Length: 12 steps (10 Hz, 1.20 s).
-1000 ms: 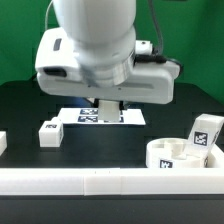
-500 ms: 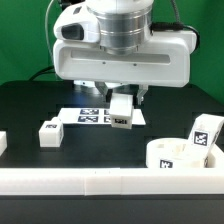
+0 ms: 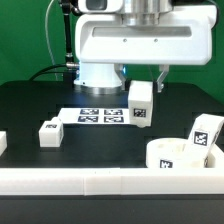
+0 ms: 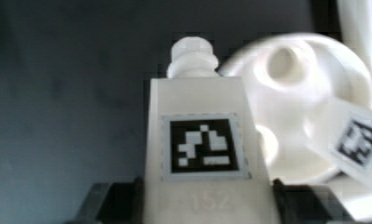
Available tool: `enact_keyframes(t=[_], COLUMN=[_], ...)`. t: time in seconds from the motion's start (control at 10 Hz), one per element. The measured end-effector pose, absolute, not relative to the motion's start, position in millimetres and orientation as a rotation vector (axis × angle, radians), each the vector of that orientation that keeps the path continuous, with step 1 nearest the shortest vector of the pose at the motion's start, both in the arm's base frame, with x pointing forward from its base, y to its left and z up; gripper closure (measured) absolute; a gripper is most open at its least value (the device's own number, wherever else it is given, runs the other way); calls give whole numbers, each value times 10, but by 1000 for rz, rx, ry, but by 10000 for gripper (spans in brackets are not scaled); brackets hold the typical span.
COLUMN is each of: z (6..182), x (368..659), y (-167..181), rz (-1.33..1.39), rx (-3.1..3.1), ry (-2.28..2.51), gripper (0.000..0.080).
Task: Assemble stool
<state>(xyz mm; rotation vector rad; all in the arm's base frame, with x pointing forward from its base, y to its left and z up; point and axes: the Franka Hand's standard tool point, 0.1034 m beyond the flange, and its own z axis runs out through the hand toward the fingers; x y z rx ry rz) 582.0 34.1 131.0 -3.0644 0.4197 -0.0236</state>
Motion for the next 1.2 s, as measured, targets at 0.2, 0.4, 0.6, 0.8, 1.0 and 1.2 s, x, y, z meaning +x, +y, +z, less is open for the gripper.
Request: enact_keyframes(t=[0.2,0.4,0.6,0.8,1.0,1.2], z=[1341,1320,1339,1329,1318,1315], x=[5870,5914,5927,5914,5913,5931], y=[404,434,549,614,614,613], rz=[-207,-416,-619,-671,-668,-712], rx=[-3060,-3051,-3018,-3014,-3018,-3012], ry=[410,390,382,348,338,332], gripper=[462,462,462,462,462,462])
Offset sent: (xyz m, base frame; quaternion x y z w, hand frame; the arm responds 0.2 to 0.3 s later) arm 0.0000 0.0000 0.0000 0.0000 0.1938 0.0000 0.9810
